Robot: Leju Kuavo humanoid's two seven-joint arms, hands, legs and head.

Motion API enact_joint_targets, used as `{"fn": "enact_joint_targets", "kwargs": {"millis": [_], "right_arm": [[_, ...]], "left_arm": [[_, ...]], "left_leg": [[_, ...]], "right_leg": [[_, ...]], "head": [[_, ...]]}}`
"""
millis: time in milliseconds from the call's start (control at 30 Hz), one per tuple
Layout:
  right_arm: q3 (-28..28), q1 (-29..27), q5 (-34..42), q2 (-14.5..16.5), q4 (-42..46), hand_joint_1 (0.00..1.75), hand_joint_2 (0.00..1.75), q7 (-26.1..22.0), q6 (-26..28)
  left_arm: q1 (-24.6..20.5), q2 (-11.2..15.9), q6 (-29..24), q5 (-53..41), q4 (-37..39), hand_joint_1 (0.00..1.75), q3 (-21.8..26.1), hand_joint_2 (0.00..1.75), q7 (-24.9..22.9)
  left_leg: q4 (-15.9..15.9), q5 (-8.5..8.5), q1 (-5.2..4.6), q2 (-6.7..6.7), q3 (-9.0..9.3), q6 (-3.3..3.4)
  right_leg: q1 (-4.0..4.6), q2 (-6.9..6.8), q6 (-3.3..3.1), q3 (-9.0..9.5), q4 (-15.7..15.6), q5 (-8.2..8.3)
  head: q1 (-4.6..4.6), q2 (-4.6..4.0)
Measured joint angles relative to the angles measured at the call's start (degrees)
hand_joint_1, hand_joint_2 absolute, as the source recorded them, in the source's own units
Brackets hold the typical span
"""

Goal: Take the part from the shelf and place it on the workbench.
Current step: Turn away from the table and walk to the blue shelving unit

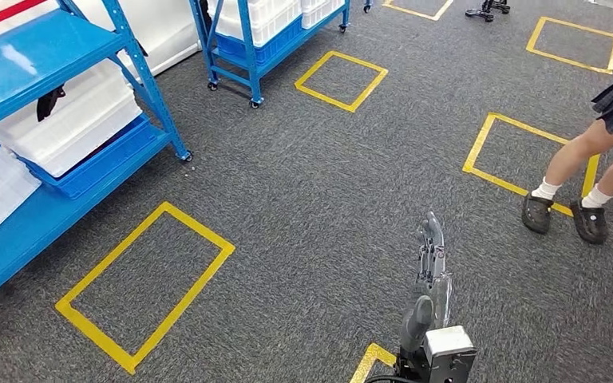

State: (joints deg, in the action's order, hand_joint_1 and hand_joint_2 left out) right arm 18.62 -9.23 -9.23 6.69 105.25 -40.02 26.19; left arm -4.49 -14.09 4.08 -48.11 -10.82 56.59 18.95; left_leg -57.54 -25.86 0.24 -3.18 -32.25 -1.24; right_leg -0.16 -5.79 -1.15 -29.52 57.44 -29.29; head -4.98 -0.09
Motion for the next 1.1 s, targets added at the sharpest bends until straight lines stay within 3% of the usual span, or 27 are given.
{"fn": "enact_joint_targets", "kwargs": {"millis": [100,133,200,233,300,333,367,400,467,533,600,667,733,800,833,867,900,967,1000,1033,1100], "right_arm": [[0.01,0.04,-0.05,0.02,0.04,0.0,0.0,0.0,-0.17],[0.01,0.07,-0.05,0.02,0.09,0.0,0.0,-0.01,-0.18],[-0.02,0.06,-0.05,0.01,0.23,0.0,0.0,-0.01,-0.18],[-0.02,-0.02,-0.04,0.0,0.27,0.0,0.0,-0.01,-0.17],[-0.05,-0.25,-0.03,-0.02,0.29,0.0,0.0,0.0,-0.12],[-0.07,-0.32,-0.03,-0.02,0.29,0.0,0.0,0.0,-0.08],[-0.08,-0.35,-0.03,-0.03,0.3,0.0,0.0,0.0,-0.05],[-0.08,-0.35,-0.04,-0.03,0.3,0.0,0.0,0.0,-0.03],[-0.09,-0.41,-0.07,-0.04,0.32,0.0,0.0,0.0,0.0],[-0.13,-0.64,-0.12,-0.07,0.36,0.0,0.0,0.01,0.08],[-0.15,-0.76,-0.27,-0.07,0.39,0.0,0.0,0.01,0.12],[-0.11,-0.68,-0.45,-0.05,0.4,0.0,0.0,0.0,0.14],[-0.04,-0.69,-0.53,-0.03,0.36,0.0,0.0,0.01,0.21],[-0.02,-0.71,-0.49,-0.02,0.28,0.0,0.0,0.02,0.29],[-0.02,-0.69,-0.47,-0.01,0.26,0.0,0.0,0.02,0.37],[-0.02,-0.68,-0.48,0.0,0.24,0.0,0.0,0.02,0.46],[-0.02,-0.66,-0.52,0.01,0.23,0.0,0.0,0.02,0.58],[-0.02,-0.62,-0.6,0.02,0.25,0.0,0.0,0.01,0.8],[-0.03,-0.59,-0.62,0.02,0.26,0.0,0.0,0.01,0.85],[-0.04,-0.57,-0.62,0.03,0.27,0.0,0.0,0.01,0.88],[-0.04,-0.49,-0.63,0.08,0.28,0.0,0.0,0.0,0.9]], "left_arm": [[0.14,0.02,0.07,-0.06,0.0,0.0,0.0,0.0,-0.02],[0.21,0.02,0.07,-0.06,0.0,0.0,0.0,0.0,-0.02],[0.16,0.01,0.07,-0.06,0.0,0.0,0.0,0.0,-0.01],[0.11,0.01,0.07,-0.07,0.0,0.0,0.0,0.0,-0.01],[0.07,0.02,0.07,-0.13,0.0,0.0,0.0,0.0,-0.02],[0.1,0.02,0.07,-0.17,0.0,0.0,0.0,0.0,-0.02],[0.13,0.02,0.07,-0.22,0.0,0.0,0.0,0.0,-0.02],[0.14,0.01,0.07,-0.26,0.0,0.0,0.0,0.0,-0.02],[0.04,-0.01,0.07,-0.28,0.0,0.0,0.0,0.0,-0.02],[-0.05,-0.03,0.07,-0.35,0.0,0.0,0.0,0.0,-0.02],[0.07,-0.03,0.07,-0.39,0.0,0.0,-0.01,0.0,-0.02],[0.17,-0.04,0.07,-0.4,0.0,0.0,-0.01,0.0,-0.03],[0.0,-0.09,0.07,-0.52,0.0,0.0,-0.02,0.0,-0.17],[-0.08,-0.19,0.02,-1.03,0.0,0.0,-0.15,0.0,-0.62],[0.0,-0.25,-0.02,-1.34,0.0,0.0,-0.3,0.0,-0.85],[0.1,-0.3,-0.04,-1.59,0.0,0.0,-0.48,0.0,-1.02],[0.18,-0.33,-0.06,-1.73,0.0,0.0,-0.66,0.0,-1.1],[0.13,-0.33,-0.09,-1.84,0.0,0.0,-0.89,0.0,-1.14],[0.05,-0.33,-0.1,-1.86,0.0,0.0,-0.95,0.0,-1.14],[0.03,-0.33,-0.1,-1.87,0.0,0.0,-0.98,0.0,-1.15],[0.13,-0.33,-0.1,-1.88,0.0,0.0,-1.01,0.0,-1.16]], "left_leg": [[0.58,0.15,-0.13,1.35,-0.08,0.83],[0.87,0.32,-0.03,1.93,0.02,1.11],[1.32,0.69,0.23,3.06,0.17,1.63],[1.34,0.76,0.21,3.67,0.07,1.76],[1.24,0.84,0.19,5.08,-0.11,1.88],[1.14,0.83,0.18,5.86,-0.12,1.87],[1.02,0.8,0.2,6.65,-0.08,1.82],[0.87,0.73,0.23,7.44,-0.03,1.71],[0.39,0.56,0.19,8.92,-0.26,1.27],[0.07,0.64,0.26,10.24,-0.86,0.58],[0.03,0.78,0.51,11.07,-1.38,-0.18],[-1.87,-0.45,0.43,8.72,-2.41,-0.65],[-8.28,-3.93,0.34,5.17,-5.42,-0.9],[-15.41,-6.87,0.45,3.97,-8.72,-1.14],[-16.58,-6.92,0.47,3.75,-9.13,-1.19],[-15.39,-5.92,0.46,3.52,-8.33,-1.15],[-12.12,-4.21,0.42,3.03,-6.44,-1.0],[-3.86,-1.28,0.03,0.69,-1.85,-0.35],[-1.28,-0.6,-0.23,-0.19,-0.44,0.02],[-0.07,-0.46,-0.48,-0.65,0.12,0.33],[0.32,-0.19,-0.56,0.43,0.14,0.87]], "right_leg": [[-0.04,-1.06,0.88,0.24,0.01,-0.28],[-0.18,-0.36,1.21,0.19,0.56,-0.84],[-0.49,2.54,1.65,-1.51,4.67,-3.54],[-0.56,4.13,1.73,-3.3,8.36,-5.38],[-0.58,5.33,1.79,-6.84,14.79,-7.43],[-0.59,5.53,1.76,-7.57,15.63,-6.84],[-0.63,5.75,1.69,-7.21,14.2,-5.13],[-0.72,6.35,1.59,-5.98,10.96,-2.74],[-1.01,9.2,1.37,-3.39,4.31,0.52],[-1.0,10.9,1.18,-2.55,1.74,1.04],[-0.84,9.7,0.67,-2.5,1.42,1.22],[-0.86,8.11,-0.14,-2.29,1.01,1.44],[-0.6,6.26,-0.76,-2.23,0.82,1.43],[-0.24,4.33,-1.04,-2.28,0.85,1.33],[-0.11,3.44,-1.09,-2.29,0.86,1.28],[-0.02,2.6,-1.1,-2.25,0.87,1.23],[0.06,1.83,-1.08,-2.17,0.87,1.16],[0.27,0.48,-0.87,-1.91,0.88,0.94],[0.36,-0.04,-0.66,-1.79,0.89,0.84],[0.41,-0.54,-0.43,-1.7,0.89,0.77],[0.43,-1.41,0.13,-1.51,0.78,0.65]], "head": [[0.01,0.0],[0.01,0.0],[0.03,0.0],[0.04,0.0],[0.04,0.0],[0.04,0.0],[0.04,0.0],[0.05,0.0],[0.05,0.0],[0.04,0.0],[0.03,0.0],[0.01,0.0],[-0.01,0.0],[-0.01,0.0],[-0.02,0.0],[-0.02,0.0],[-0.02,0.0],[-0.02,0.0],[-0.02,0.0],[-0.01,0.0],[-0.01,0.0]]}}
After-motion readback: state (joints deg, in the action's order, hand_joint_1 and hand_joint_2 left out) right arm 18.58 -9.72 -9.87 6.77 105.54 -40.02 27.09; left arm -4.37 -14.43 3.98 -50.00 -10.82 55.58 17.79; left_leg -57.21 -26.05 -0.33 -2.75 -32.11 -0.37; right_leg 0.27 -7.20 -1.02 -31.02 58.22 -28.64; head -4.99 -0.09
